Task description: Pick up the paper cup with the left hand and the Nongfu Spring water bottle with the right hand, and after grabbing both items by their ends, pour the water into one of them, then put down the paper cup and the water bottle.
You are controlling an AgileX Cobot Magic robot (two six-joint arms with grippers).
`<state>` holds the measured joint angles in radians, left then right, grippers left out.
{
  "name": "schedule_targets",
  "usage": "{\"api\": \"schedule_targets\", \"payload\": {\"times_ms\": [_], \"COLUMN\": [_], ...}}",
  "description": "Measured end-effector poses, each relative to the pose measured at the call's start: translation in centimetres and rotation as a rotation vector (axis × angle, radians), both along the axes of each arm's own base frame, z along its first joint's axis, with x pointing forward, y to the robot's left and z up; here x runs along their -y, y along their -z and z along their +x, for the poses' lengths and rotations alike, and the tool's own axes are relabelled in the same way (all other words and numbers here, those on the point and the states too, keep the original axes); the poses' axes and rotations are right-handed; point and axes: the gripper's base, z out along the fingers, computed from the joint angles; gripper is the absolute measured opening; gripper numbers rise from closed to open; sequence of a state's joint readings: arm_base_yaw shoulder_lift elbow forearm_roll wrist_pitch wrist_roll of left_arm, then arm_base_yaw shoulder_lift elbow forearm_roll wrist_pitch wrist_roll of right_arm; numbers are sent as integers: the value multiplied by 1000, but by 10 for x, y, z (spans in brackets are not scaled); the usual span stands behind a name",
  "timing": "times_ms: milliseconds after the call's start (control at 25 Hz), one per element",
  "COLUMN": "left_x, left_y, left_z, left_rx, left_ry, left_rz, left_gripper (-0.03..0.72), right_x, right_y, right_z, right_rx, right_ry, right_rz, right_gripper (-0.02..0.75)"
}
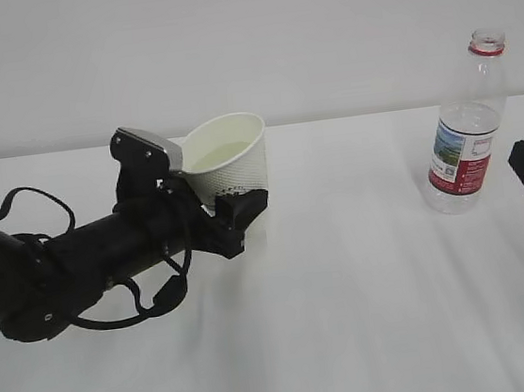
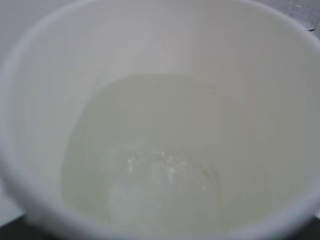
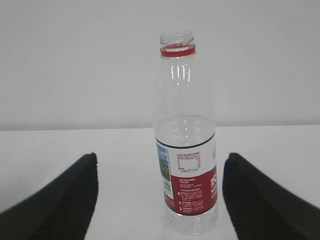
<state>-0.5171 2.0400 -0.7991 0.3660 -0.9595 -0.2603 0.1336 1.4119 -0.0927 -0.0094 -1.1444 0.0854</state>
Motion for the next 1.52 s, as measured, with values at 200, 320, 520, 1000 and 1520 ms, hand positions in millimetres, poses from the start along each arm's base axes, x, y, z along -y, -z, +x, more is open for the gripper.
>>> {"api": "schedule_targets", "payload": {"times_ms": [200, 320, 520, 1000, 1520], "left_x": [-13, -17, -23, -48, -78], "left_y": [-4, -5, -4, -6, 6], "left_z": [2, 0, -7, -22, -39], "left_rx": [14, 29, 26, 64, -16], "left_ry": [-37, -42, -67, -237, -446], "left_rz": [-18, -11, 1, -3, 37], "left_gripper": [489, 489, 489, 489, 489], "right_x": [0, 0, 0, -1, -3], "right_y": [0, 0, 0, 5, 5], "right_z": [0, 0, 0, 1, 1], "right_rx": [0, 0, 0, -24, -23], "right_ry": [0, 0, 0, -11, -35], "right_rz": [0, 0, 0, -7, -15], "right_gripper": [583, 583, 582, 579, 579]}}
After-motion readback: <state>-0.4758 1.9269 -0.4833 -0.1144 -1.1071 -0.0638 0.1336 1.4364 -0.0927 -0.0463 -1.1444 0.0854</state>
